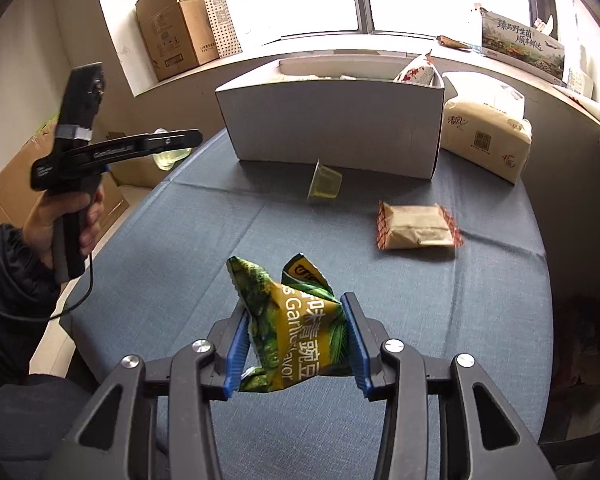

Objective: Organize snacks
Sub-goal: 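Grasp a yellow jelly cup with the left gripper while the right holds the green bag, then drop the jelly cup into the box with the left gripper while the right drops the green bag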

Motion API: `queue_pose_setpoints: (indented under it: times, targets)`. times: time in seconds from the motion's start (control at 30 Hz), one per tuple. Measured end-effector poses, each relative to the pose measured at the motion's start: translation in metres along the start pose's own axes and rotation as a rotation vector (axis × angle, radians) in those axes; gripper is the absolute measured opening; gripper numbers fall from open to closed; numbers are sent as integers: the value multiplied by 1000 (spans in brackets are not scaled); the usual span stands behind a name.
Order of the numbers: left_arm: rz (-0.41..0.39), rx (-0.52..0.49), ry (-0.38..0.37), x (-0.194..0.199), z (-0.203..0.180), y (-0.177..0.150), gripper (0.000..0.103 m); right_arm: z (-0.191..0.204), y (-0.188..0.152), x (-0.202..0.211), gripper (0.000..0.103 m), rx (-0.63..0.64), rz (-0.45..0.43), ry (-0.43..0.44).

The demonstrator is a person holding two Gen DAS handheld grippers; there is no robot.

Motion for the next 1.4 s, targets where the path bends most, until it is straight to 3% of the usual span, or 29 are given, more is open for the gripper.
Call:
queue_pose_setpoints:
  times: [0.13,0.3,0.37,0.43,0.6,0.67,0.7,0.73,0.8,0.9,1.0,1.2,1.3,1.4]
  targets:
    - [-84,-37,-55,10,-39,44,50,-7,50,8,47,-20,-88,15]
    - [-119,-90,-38,-8,-61,113,51,-30,133,10,47,-89,-190,22]
    - [-112,-103,-8,-22,-60,138,50,-42,164,3,47,-110,-208,20]
    - [-88,-111,15,-39,-57,156,51,-56,192,-8,47,-105,-211,-45]
    - [-7,-116,82,-87,-35,172,51,-84,241,-45,47,-131,-160,-95]
    - [35,-117,105,-104,-27,169,51,-93,249,-59,48,-118,-132,-128]
    - [44,-117,129,-110,-22,168,58,-96,251,-64,53,-113,-123,-148]
    - [53,-105,139,-113,-17,165,77,-100,253,-68,59,-113,-117,-158]
    - [42,-69,116,-113,-11,161,103,-112,255,-73,103,-145,-118,-159]
    - [41,-47,111,-107,-5,153,103,-121,255,-67,103,-206,-153,-99]
    - [43,-61,150,-102,-3,150,103,-122,252,-63,103,-192,-162,-123]
    - [-9,-71,113,-67,-21,148,103,-106,243,-43,103,-160,-179,-104]
    - [-21,-130,86,-43,-41,138,103,-93,229,-22,103,-170,-224,-13]
    - [-98,-164,87,-8,-58,124,103,-82,206,1,103,-202,-260,104]
Point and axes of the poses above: each gripper's, at about its wrist camera, not at the fingertips, and x roughly against the way its jaws point, z to its left, y to its top, the point moved 8 cm from there along -x, roughly the way its jaws point, and after that the axes turned 1 degree about -x, right-handed, at the moved point
